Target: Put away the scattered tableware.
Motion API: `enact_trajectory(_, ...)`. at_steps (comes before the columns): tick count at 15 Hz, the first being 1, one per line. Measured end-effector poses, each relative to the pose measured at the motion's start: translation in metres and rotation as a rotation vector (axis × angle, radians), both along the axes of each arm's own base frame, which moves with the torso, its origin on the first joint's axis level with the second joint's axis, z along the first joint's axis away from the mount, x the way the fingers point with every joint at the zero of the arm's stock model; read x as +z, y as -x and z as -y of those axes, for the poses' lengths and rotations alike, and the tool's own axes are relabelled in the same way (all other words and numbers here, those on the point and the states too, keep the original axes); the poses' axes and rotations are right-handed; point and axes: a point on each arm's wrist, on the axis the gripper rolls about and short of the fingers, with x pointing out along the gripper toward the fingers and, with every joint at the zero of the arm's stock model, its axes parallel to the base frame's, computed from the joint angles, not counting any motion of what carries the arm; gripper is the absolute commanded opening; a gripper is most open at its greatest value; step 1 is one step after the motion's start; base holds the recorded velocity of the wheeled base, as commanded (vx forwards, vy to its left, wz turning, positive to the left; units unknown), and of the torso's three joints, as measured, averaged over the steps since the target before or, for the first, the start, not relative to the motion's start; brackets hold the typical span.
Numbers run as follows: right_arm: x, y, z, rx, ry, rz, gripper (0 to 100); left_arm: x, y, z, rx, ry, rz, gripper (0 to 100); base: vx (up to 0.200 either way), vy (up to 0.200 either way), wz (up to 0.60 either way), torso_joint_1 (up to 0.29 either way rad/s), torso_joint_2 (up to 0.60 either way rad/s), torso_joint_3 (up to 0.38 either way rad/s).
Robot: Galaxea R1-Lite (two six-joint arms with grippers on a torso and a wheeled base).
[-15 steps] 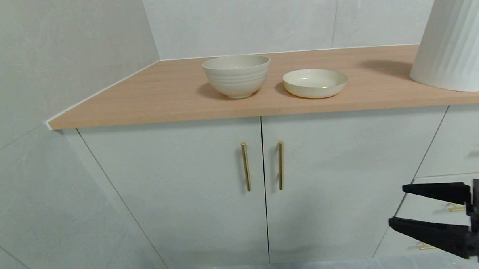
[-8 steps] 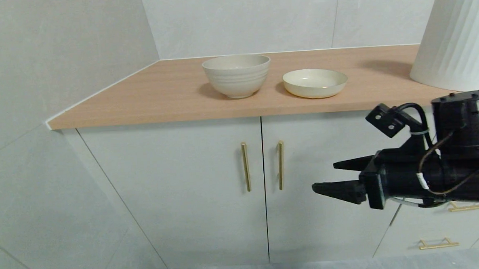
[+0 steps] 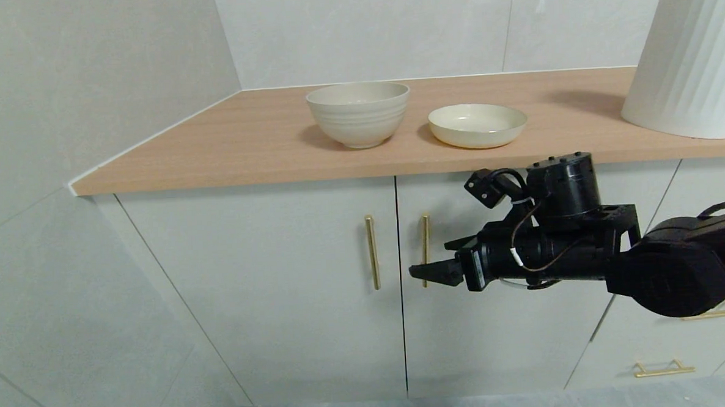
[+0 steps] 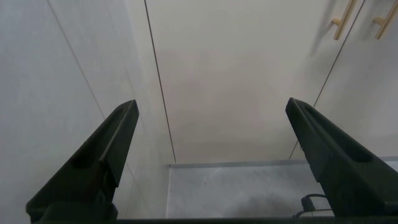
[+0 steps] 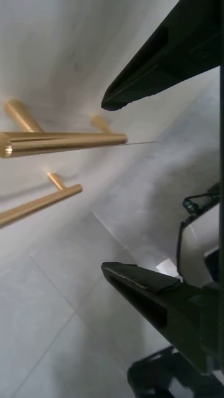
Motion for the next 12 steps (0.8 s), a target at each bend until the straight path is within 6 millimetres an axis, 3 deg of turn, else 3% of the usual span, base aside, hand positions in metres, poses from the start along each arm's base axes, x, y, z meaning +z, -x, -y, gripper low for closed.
enact_trajectory(12,-0.014,-0.017,-0.013,-0.054,-0.137,-0.012,100,0.0,0.0,0.0,0.0,0.0,0.0,100,0.0,0.0,0.0,0.0,0.0,0.0)
